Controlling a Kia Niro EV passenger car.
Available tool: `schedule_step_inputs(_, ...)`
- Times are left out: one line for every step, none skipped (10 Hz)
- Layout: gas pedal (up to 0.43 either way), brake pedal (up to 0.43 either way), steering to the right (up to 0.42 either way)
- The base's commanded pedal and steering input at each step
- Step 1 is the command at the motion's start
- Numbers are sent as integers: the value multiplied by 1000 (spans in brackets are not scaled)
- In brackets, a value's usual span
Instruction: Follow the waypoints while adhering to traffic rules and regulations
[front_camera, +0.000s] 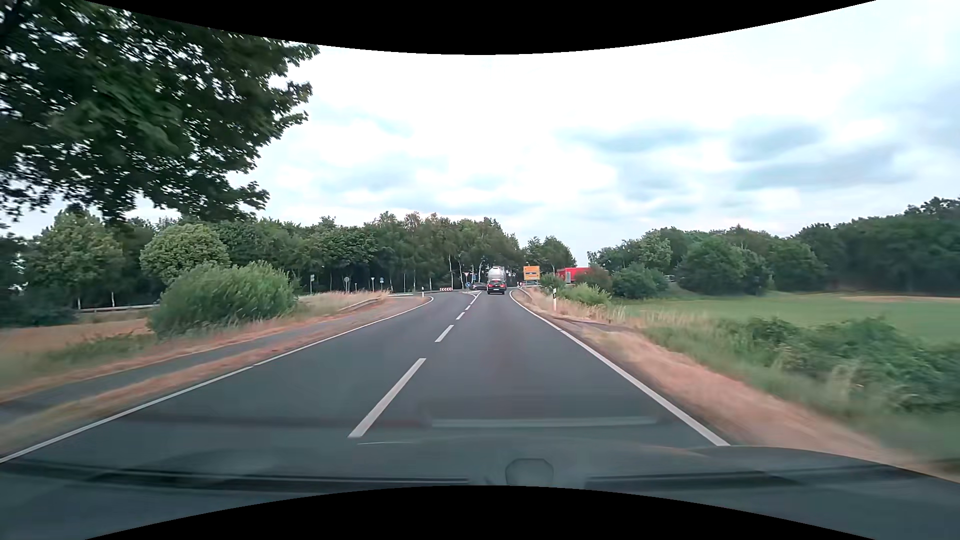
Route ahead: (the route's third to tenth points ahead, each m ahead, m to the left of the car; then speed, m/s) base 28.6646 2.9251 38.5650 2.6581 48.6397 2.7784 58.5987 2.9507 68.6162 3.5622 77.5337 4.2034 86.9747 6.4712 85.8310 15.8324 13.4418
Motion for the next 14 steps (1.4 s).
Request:
schedule_step_inputs(0,201,-4)
schedule_step_inputs(0,177,-4)
schedule_step_inputs(0,177,-4)
schedule_step_inputs(0,189,-4)
schedule_step_inputs(0,195,-4)
schedule_step_inputs(0,195,-4)
schedule_step_inputs(0,189,-4)
schedule_step_inputs(0,183,-5)
schedule_step_inputs(0,189,-6)
schedule_step_inputs(0,195,-7)
schedule_step_inputs(0,201,-7)
schedule_step_inputs(0,207,-7)
schedule_step_inputs(0,220,-7)
schedule_step_inputs(0,238,-7)
